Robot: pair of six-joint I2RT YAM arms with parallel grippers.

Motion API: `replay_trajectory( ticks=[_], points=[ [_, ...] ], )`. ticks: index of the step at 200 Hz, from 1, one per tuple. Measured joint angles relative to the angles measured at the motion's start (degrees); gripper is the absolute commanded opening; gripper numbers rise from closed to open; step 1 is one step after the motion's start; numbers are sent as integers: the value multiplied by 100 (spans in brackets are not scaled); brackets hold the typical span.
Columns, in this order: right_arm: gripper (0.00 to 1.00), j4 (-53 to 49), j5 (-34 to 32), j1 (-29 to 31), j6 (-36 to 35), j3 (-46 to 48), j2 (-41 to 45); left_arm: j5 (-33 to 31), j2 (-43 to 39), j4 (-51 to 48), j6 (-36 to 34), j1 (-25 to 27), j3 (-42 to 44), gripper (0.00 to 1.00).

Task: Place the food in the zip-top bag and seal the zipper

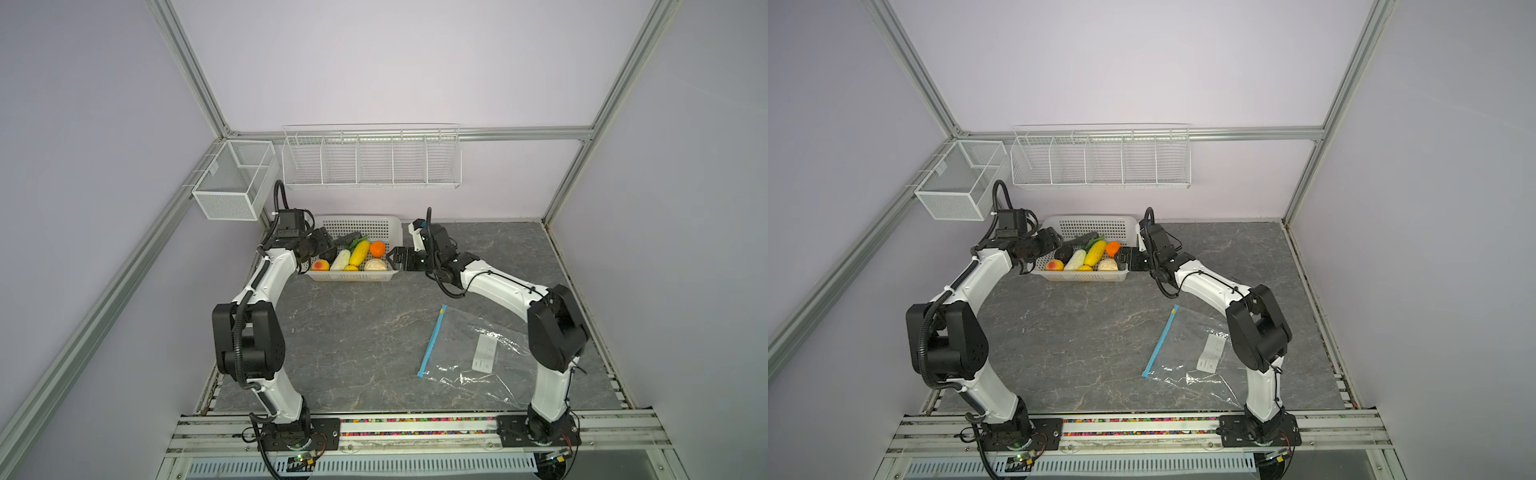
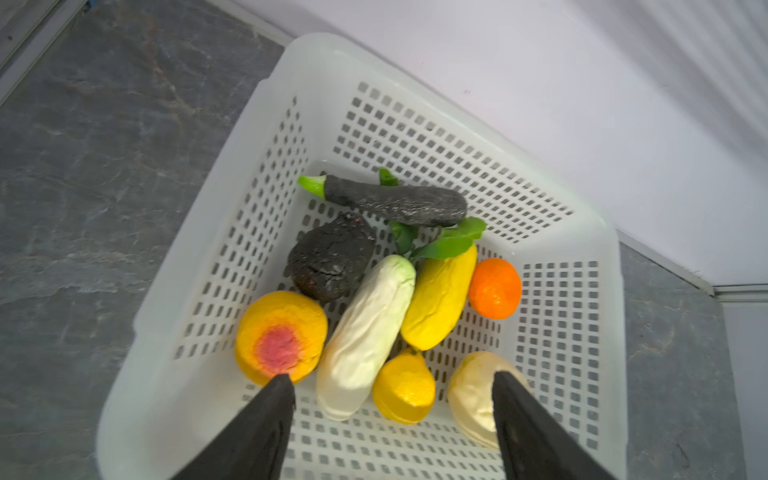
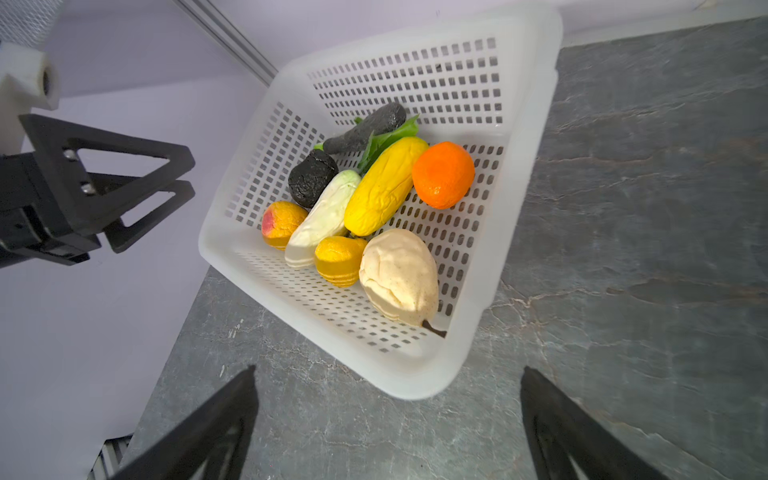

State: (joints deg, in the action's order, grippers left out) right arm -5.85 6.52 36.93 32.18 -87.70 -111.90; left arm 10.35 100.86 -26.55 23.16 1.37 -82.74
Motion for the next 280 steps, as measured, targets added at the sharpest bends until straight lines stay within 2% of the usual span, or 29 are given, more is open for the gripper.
replay_trajectory(
  ticks=[58, 108, 154, 203, 280],
  points=[
    [95, -343, 367, -201, 188, -693, -935, -208, 286, -234, 46, -564, -7, 82],
    [94, -376, 560, -367, 212, -960, -1379, -382, 487, -22, 195, -710, -144, 84],
    [91, -330, 734, -367, 205, -979, -1416, 31, 1073, 457, 398, -708, -238, 83],
    [89, -155, 990, -367, 168, -981, -1429, 675, 1117, 1104, 761, -649, -212, 83],
    [88, -297, 581, -498, -286, -870, -1349, 1012, 1119, 1552, 942, -278, -162, 83]
  ],
)
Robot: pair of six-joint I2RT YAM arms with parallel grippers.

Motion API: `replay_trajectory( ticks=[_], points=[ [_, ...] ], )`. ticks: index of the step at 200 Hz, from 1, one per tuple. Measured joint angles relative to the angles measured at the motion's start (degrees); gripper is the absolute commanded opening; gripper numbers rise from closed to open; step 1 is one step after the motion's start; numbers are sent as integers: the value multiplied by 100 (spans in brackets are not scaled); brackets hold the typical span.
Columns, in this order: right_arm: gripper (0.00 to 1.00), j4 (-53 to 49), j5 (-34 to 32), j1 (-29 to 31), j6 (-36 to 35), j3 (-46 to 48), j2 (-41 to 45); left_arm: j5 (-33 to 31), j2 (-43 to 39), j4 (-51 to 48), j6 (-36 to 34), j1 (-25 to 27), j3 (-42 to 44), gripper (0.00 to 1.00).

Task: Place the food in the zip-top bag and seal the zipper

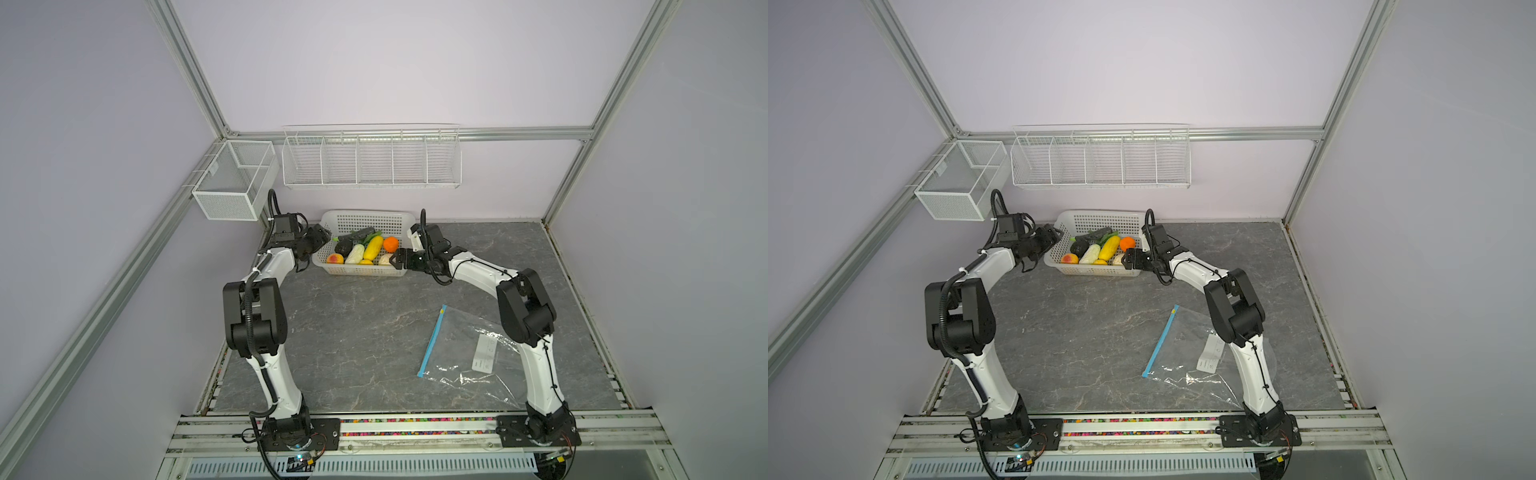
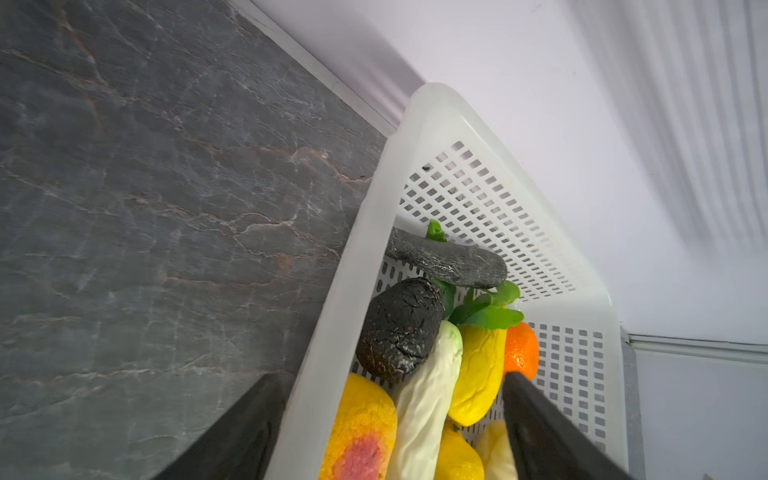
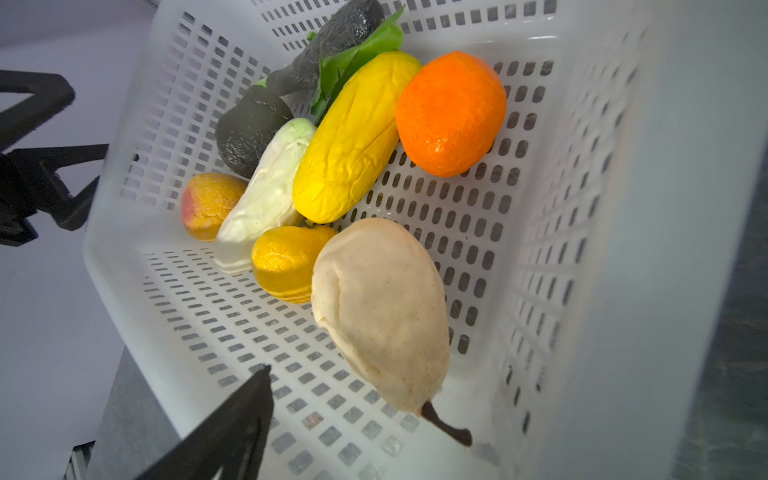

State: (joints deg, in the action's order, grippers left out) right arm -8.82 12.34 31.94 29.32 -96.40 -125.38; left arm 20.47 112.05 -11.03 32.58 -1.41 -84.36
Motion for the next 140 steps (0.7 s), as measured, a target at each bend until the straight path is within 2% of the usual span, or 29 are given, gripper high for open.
replay_trajectory(
  ticks=[72, 140],
  points=[
    [88, -44, -278, -295, -107, 472, 372, 79, 188, 70, 127, 476, 0, 82],
    [91, -35, -354, -319, -105, 612, 483, 50, 190, 22, 39, 538, 0, 85]
  ],
)
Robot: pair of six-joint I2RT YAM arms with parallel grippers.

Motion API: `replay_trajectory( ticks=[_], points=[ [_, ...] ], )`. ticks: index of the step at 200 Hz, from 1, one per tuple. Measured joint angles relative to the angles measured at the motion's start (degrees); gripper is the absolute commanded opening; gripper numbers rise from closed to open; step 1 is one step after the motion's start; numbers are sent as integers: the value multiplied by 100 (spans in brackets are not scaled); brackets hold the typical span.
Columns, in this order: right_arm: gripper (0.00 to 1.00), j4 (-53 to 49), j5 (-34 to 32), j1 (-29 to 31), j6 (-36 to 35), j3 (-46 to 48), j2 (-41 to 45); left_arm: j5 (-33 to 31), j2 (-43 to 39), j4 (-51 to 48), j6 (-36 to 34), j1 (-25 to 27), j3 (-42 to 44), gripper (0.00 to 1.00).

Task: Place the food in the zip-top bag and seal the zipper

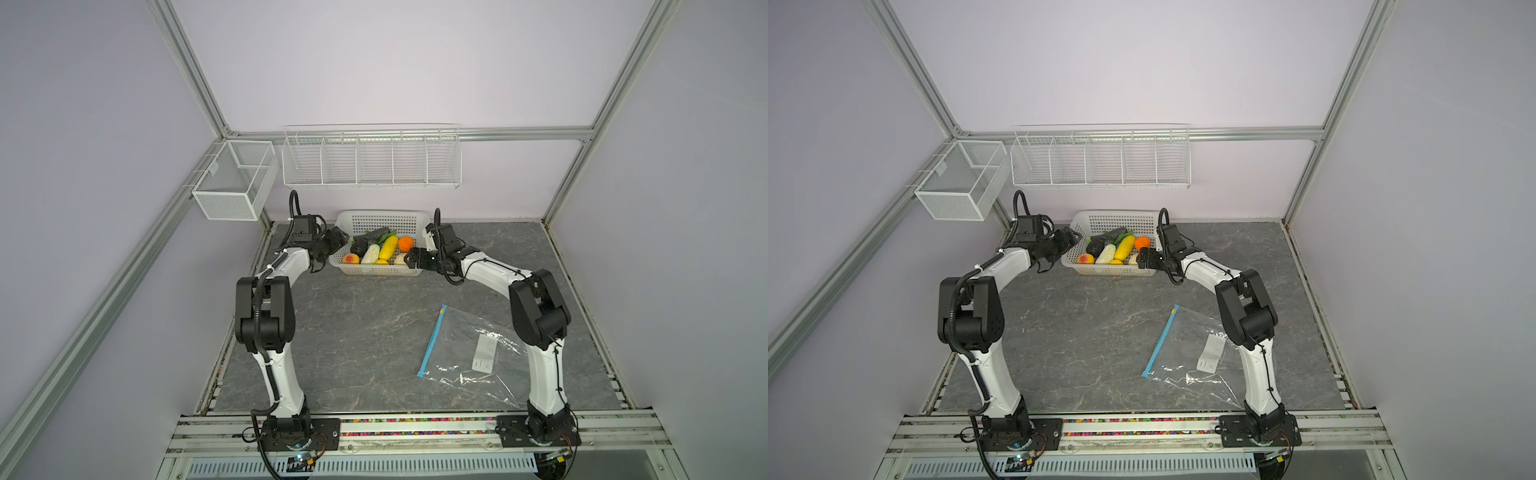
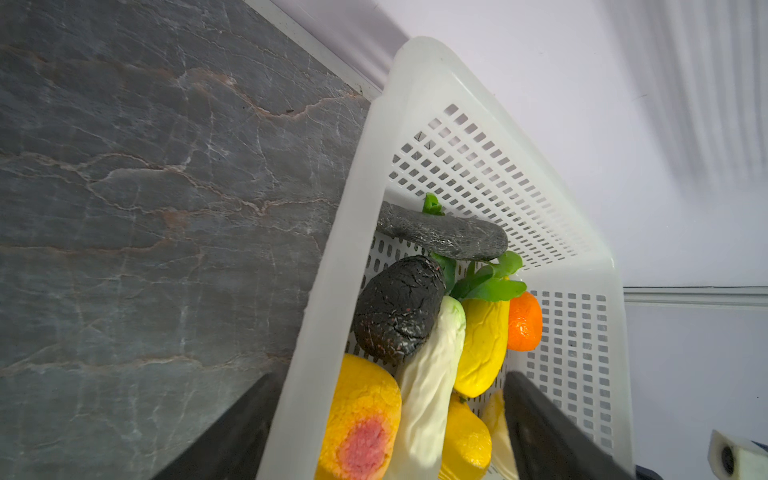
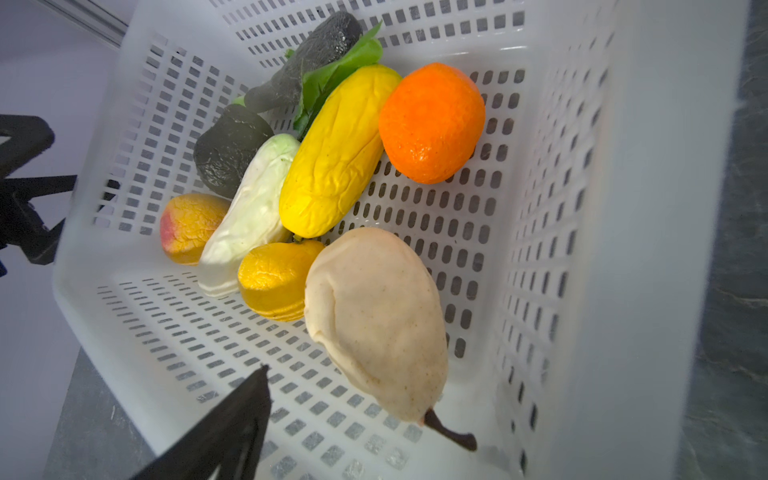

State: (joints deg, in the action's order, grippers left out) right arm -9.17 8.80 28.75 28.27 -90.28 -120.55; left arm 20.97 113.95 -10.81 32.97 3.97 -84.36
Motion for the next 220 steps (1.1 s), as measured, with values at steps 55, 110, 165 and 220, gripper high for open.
replay_trajectory(
  ticks=[55, 110, 165, 220],
  points=[
    [93, -184, -284, -2, -42, 17, 190, -306, -68, -286, -223, 17, 111, 88],
    [95, -1040, -1449, 24, -61, 420, 1270, -625, -1060, -494, -238, 17, 1084, 87],
    [92, -2750, -3427, 820, 822, 874, 2260, -675, -2564, -546, -131, 387, 2468, 86],
    [87, -4682, -4404, 1971, 1847, 710, 1829, -264, -3567, -562, 140, 542, 3950, 85]
  ],
)
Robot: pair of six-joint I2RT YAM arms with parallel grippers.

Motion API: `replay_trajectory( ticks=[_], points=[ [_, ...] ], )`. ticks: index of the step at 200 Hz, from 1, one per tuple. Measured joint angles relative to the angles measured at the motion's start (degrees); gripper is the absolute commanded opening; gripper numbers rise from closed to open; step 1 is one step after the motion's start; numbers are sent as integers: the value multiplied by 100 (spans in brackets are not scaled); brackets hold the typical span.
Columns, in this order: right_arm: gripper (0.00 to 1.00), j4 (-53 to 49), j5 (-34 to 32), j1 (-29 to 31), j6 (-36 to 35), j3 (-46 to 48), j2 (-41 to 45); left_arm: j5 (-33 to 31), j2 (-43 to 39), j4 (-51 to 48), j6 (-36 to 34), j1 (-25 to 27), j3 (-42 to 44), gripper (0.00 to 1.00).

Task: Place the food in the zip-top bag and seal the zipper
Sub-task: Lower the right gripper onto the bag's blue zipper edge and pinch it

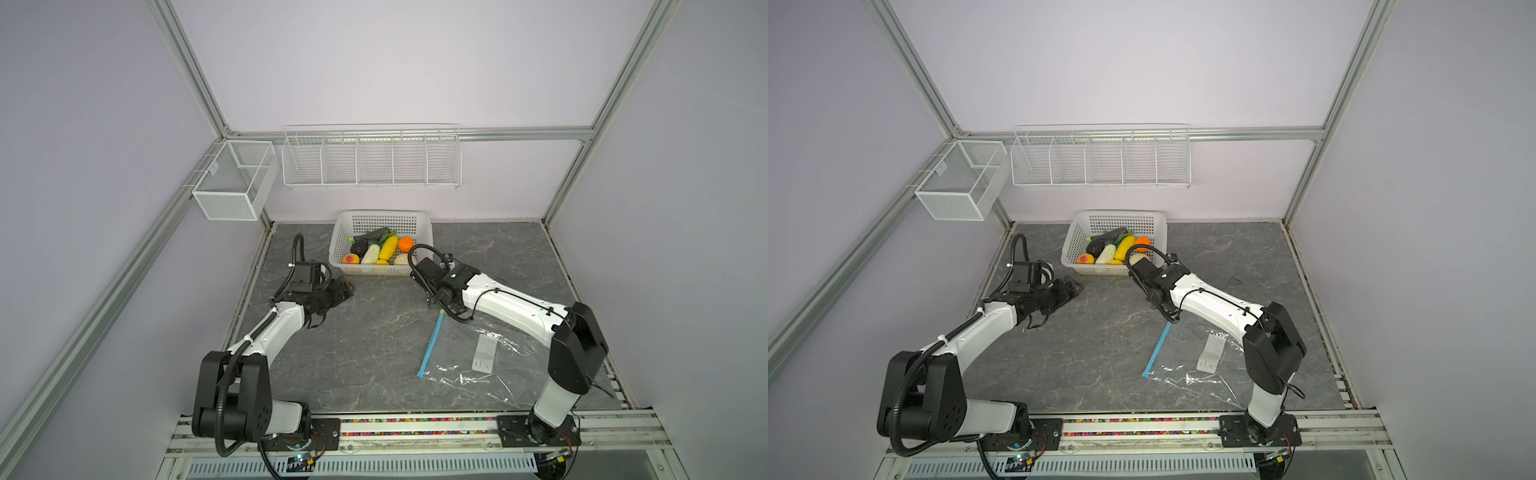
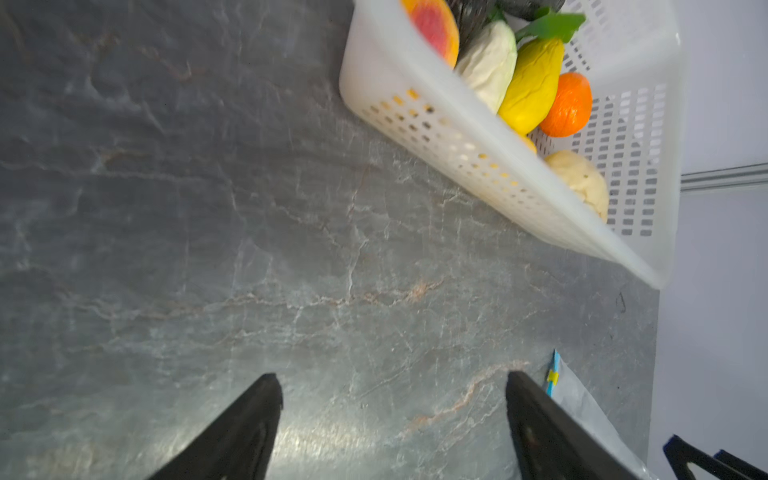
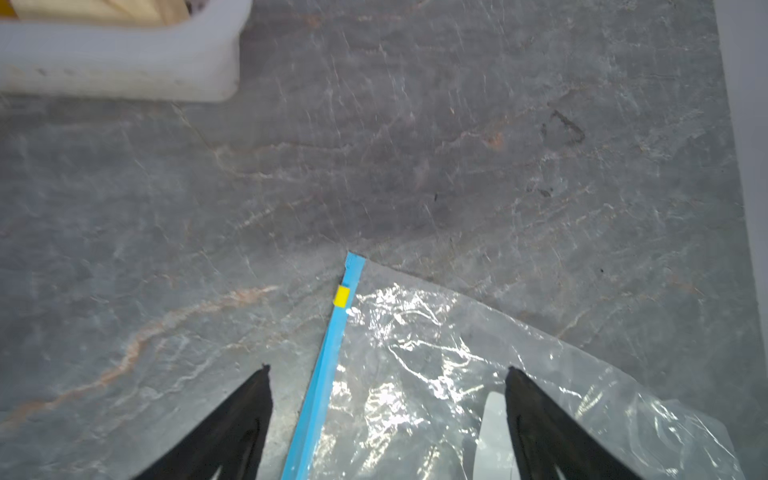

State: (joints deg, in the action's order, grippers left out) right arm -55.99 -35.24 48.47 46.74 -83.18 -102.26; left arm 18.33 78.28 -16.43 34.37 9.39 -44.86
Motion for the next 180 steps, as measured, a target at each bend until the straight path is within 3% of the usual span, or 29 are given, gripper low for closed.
replay_trajectory(
  ticks=[59, 128, 180],
  points=[
    [80, -675, 11, 527, 463, -326, -920, 315, -232, 70, 103, 0, 463, 85],
    [68, -765, 337, 568, 671, -354, -1283, 424, -214, 184, 98, 0, 472, 85],
    [67, -763, 444, 568, 708, -358, -1537, 428, -177, 258, 98, 0, 496, 86]
  ],
)
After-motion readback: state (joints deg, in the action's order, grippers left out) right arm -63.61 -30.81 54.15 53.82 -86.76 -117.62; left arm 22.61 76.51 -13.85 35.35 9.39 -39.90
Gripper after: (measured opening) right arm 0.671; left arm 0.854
